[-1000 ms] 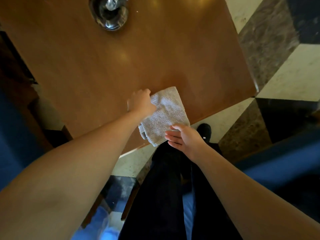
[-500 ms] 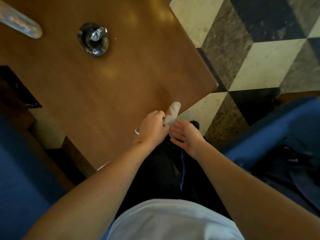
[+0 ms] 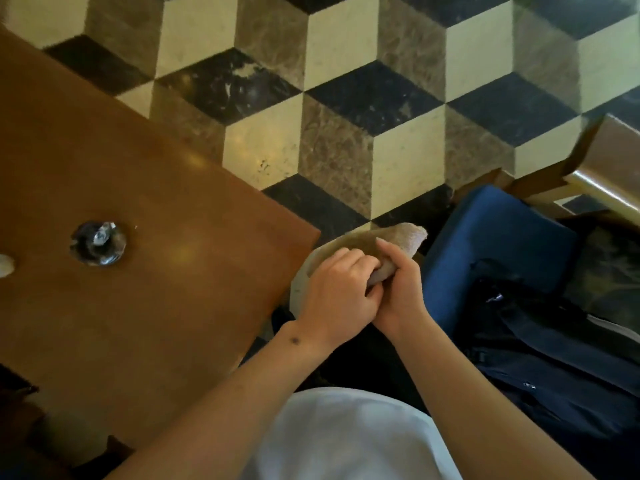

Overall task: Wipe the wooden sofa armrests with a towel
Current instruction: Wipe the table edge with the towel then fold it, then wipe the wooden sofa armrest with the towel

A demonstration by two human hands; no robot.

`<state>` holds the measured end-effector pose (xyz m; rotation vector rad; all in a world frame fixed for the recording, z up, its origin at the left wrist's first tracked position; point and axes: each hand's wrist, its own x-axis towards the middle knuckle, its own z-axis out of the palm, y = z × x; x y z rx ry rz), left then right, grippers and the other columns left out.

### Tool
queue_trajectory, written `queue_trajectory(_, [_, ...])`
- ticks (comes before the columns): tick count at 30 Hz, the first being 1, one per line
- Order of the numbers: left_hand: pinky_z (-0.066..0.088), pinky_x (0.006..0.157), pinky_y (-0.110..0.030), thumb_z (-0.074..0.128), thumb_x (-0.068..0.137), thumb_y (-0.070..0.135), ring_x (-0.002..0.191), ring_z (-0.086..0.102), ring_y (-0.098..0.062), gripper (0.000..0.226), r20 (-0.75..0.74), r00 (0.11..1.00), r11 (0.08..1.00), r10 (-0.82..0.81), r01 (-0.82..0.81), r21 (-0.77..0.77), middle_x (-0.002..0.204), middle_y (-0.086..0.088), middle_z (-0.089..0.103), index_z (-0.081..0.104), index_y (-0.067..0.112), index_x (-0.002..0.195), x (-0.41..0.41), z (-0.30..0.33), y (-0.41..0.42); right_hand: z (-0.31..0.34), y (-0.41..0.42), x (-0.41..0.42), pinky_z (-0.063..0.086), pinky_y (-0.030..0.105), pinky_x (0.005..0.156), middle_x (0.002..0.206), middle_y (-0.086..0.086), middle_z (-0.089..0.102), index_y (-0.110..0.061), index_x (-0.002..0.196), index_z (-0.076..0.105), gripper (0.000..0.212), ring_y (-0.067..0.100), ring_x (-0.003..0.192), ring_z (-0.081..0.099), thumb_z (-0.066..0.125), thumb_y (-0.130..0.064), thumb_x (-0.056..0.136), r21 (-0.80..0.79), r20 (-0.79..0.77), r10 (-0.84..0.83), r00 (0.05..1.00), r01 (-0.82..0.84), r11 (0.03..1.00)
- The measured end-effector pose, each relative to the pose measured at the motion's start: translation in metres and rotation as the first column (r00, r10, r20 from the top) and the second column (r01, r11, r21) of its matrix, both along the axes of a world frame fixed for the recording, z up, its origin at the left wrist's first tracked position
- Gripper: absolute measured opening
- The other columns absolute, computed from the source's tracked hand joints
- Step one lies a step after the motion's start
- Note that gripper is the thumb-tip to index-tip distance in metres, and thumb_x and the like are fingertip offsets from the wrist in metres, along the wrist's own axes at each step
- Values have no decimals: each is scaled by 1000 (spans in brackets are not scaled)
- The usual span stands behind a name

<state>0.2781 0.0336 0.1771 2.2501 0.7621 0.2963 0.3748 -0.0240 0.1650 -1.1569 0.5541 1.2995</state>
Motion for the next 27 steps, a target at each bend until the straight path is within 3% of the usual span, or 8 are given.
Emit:
queue_trajectory(3, [54,78,-22,62,93,31,87,64,-6,22,37,996,981,-84,90,-171,94,5,73,72,19,108,56,22,7,13,-14,59,63,38,74,90,10,75,-8,98,74,26,24,78,77,67,-26,80,29,-49,-153,987,154,988])
queue_trajectory(8, [48,73,-17,59,95,30,92,64,-5,6,-54,906,789,420,-393,-472,94,11,66,64,31,99,131,37,41,36,-26,154,54,57,100,131,17,72,-15,123,77,50,38,113,72,66,-18,74,221,-61,-309,949,315,923])
queue_trajectory(11, [57,87,-41,66,93,40,105,65,-26,25,-403,757,304,515,-601,-739,114,-7,63,56,24,110,176,36,56,47,-31,202,50,61,102,131,16,72,-19,131,70,60,40,114,71,69,-19,71,273,-69,-405,912,407,872])
queue_trajectory(14, [59,89,-50,80,80,49,108,69,-40,68,-529,797,-221,292,-482,-848,123,-21,66,49,8,125,231,41,57,57,-33,242,51,62,100,130,16,73,-22,134,67,65,42,121,67,73,-23,69,301,-77,-489,869,488,819])
queue_trajectory(15, [58,90,-52,82,78,49,109,70,-41,74,-496,839,-293,222,-428,-855,124,-23,69,50,5,128,250,44,56,59,-32,254,51,62,100,130,16,73,-22,132,69,63,42,121,67,75,-26,69,306,-86,-518,851,517,799])
queue_trajectory(18, [57,94,-52,82,80,34,106,72,-37,59,-393,906,-270,159,-343,-900,120,-20,73,62,8,129,307,46,61,61,-24,285,50,61,103,129,19,73,-18,123,77,49,42,117,70,76,-29,75,339,-78,-561,824,551,763])
queue_trajectory(23, [62,75,-43,73,88,16,104,71,-35,38,-396,918,2,-3,-396,-918,115,-20,74,65,4,123,412,43,82,53,-5,355,56,62,96,118,23,76,-16,132,64,63,46,118,66,74,-22,70,194,-88,-737,670,737,647])
queue_trajectory(27, [59,74,-44,68,90,1,102,68,-37,30,-410,903,103,-127,-399,-911,114,-24,69,61,-1,119,514,40,106,52,14,421,50,60,104,124,26,72,-9,134,63,59,48,119,64,66,-14,75,75,-76,-870,486,873,482])
